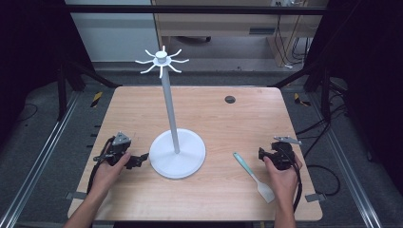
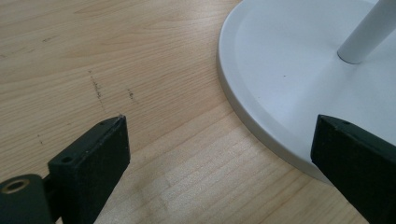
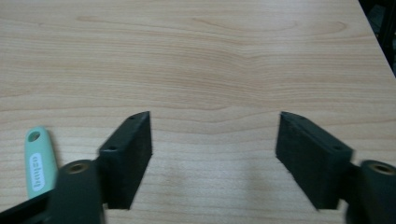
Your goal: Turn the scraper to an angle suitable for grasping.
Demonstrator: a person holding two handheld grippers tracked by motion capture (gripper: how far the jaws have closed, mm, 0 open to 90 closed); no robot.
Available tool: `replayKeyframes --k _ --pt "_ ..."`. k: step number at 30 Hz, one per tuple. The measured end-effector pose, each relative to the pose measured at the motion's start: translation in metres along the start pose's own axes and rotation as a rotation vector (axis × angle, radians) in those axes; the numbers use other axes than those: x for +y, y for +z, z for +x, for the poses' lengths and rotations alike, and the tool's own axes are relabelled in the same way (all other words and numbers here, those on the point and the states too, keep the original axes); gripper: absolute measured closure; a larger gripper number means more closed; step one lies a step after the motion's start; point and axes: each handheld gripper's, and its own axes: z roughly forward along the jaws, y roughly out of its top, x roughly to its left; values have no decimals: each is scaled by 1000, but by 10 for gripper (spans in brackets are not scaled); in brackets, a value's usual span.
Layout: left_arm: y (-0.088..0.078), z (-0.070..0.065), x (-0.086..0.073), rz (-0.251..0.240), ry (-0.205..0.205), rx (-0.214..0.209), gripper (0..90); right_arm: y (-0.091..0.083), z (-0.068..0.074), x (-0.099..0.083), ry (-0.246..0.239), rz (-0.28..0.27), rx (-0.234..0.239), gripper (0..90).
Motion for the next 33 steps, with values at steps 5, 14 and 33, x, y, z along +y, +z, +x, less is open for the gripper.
replayKeyframes --k 5,14,33 --pt "0 0 0 -2 -2 -1 43 1 10 1 -52 41 11 459" --pt "0 0 0 -2 -1 -1 43 -1 40 6 -156 77 62 728" --pt "-1 0 0 -3 -3 -4 43 9 73 2 -279 158 144 900"
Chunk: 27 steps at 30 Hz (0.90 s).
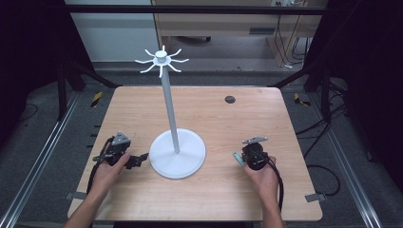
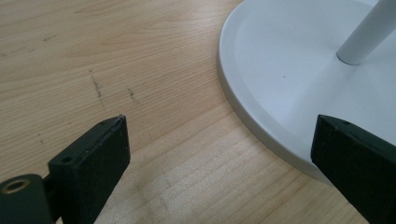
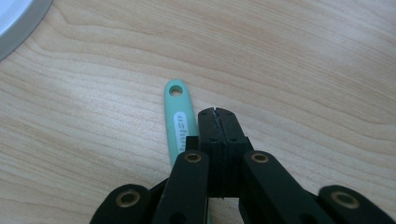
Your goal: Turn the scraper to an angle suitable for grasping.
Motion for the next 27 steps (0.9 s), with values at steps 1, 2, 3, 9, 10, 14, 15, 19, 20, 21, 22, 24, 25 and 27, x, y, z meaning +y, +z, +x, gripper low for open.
replayKeyframes --k 1,2,3,9,10,14,15,19,20,21,22,24,25,27 --pt "0 0 0 -1 0 -1 43 0 0 0 0 6 5 900" --pt "0 0 0 -1 -1 -1 43 1 1 0 1 11 12 900" --pt "0 0 0 -1 -1 -1 43 1 1 0 0 10 12 900" --pt "1 -1 0 2 4 -4 43 0 2 -3 5 4 97 900" --pt "1 -2 0 1 4 -5 43 0 3 -3 0 6 114 900" --pt "1 -2 0 5 6 -3 43 -2 10 -5 -30 14 179 900" --pt "1 -2 0 5 6 -2 43 -2 12 -6 -37 15 187 900" --pt "0 -1 0 7 11 6 43 -8 13 -1 -60 -6 158 900" --pt "0 -1 0 8 13 6 43 -13 15 2 -75 -10 145 900" --pt "0 -1 0 6 9 8 43 -15 17 3 -90 -14 138 900" --pt "0 -1 0 7 8 9 43 -18 20 5 -111 -9 138 900" --pt "0 0 0 4 3 9 43 -21 27 9 -143 12 145 900" --pt "0 0 0 2 2 12 43 -22 30 10 -155 23 142 900" --pt "-1 1 0 -1 -3 11 43 -25 34 15 -187 61 132 890"
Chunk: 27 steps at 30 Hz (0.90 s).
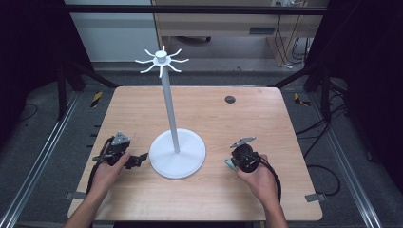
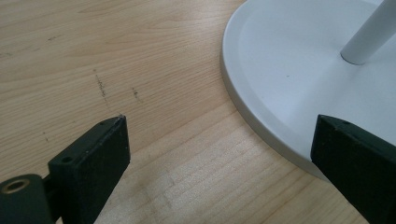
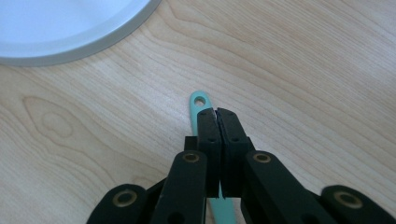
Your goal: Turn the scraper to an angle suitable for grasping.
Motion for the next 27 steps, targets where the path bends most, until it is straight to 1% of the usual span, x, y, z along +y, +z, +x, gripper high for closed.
replayKeyframes --k 6,9,10,11,13,15,17,19,21,22,24,27 --pt "1 -1 0 -2 0 -6 43 -7 0 16 -41 87 -1 857" --pt "0 -1 0 -2 -1 -8 43 -4 -1 21 -41 127 14 826" --pt "0 -1 1 -1 0 -8 43 -3 -1 22 -53 140 19 813" --pt "0 -1 0 -4 -3 -9 43 -1 -1 23 -60 153 20 799" --pt "0 0 0 -3 -7 -7 43 1 0 26 -56 178 17 765" --pt "-1 0 0 -4 -9 -7 43 4 -1 27 -69 192 21 733" --pt "-1 0 0 -6 -10 -8 43 8 0 29 -64 220 18 700" --pt "0 0 0 -5 -9 -10 43 11 -1 30 -77 232 23 680" --pt "0 0 0 -6 -8 -12 43 12 -2 31 -68 246 23 657" --pt "0 0 0 -6 -7 -12 43 14 -3 31 -80 247 26 648" --pt "0 0 0 -4 -7 -12 43 15 -3 32 -69 259 35 629" --pt "0 0 0 -5 -7 -11 43 18 -4 31 -73 278 43 616"
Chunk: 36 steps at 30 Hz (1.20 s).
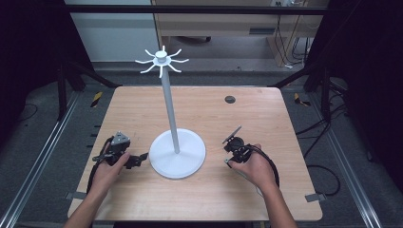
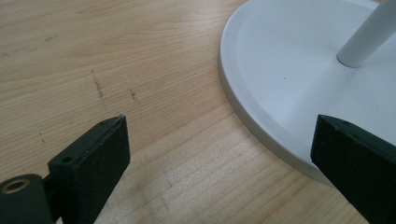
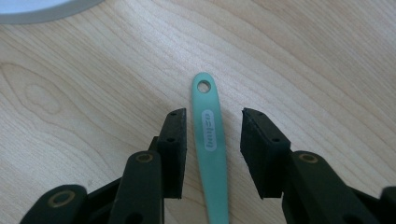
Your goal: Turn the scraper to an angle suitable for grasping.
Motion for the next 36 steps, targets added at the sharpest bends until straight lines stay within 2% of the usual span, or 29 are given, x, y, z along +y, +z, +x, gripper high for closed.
replayKeyframes --k 3,5,7,8,9,10,11,12,14,16,17,20,21,24,25,26,27,28,29,31,34,35,36 --pt "0 0 0 0 0 0 43 2 0 0 7 13 8 615" --pt "0 0 0 0 0 -1 43 4 -1 1 -13 19 6 615" --pt "0 0 0 -1 0 -1 43 5 0 1 -5 30 7 615" --pt "0 0 0 -1 0 -2 43 7 -2 1 -36 27 -1 616" --pt "0 0 0 0 1 -2 43 8 -1 2 -7 39 4 616" --pt "0 0 0 -1 0 -2 43 8 0 2 0 47 4 617" --pt "0 0 0 -2 0 -2 43 11 -4 2 -46 39 -5 621" --pt "0 0 0 -2 0 -2 43 10 -2 3 -12 52 4 626" --pt "0 0 0 -1 0 -3 43 13 -4 2 -34 51 0 634" --pt "0 0 0 -2 -1 -3 43 13 -3 4 -7 66 11 649" --pt "0 0 0 -2 -1 -3 43 14 -5 3 -42 58 6 653" --pt "0 0 0 -1 0 -4 43 16 -4 4 -36 65 13 682" --pt "0 0 0 -1 0 -4 43 16 -2 5 -9 78 19 690" --pt "0 -1 0 0 3 -5 43 17 -2 6 -6 84 29 713" --pt "0 -1 0 -1 3 -4 43 18 -4 5 -42 79 21 716" --pt "0 -1 0 0 3 -5 43 18 -4 6 -51 81 20 718" --pt "0 0 0 0 3 -4 43 18 -4 6 -51 83 19 721" --pt "0 0 0 -1 2 -4 43 17 -2 7 -27 89 23 727" --pt "0 0 0 -1 1 -5 43 18 -2 6 -59 83 12 736" --pt "0 0 0 -1 -1 -5 43 17 -3 6 -58 81 17 739" --pt "0 0 0 1 -1 -5 43 9 -7 3 -48 31 19 741" --pt "1 0 0 1 0 -5 43 3 -6 2 5 20 26 741" --pt "1 0 0 1 0 -5 43 0 -7 2 15 4 27 741"
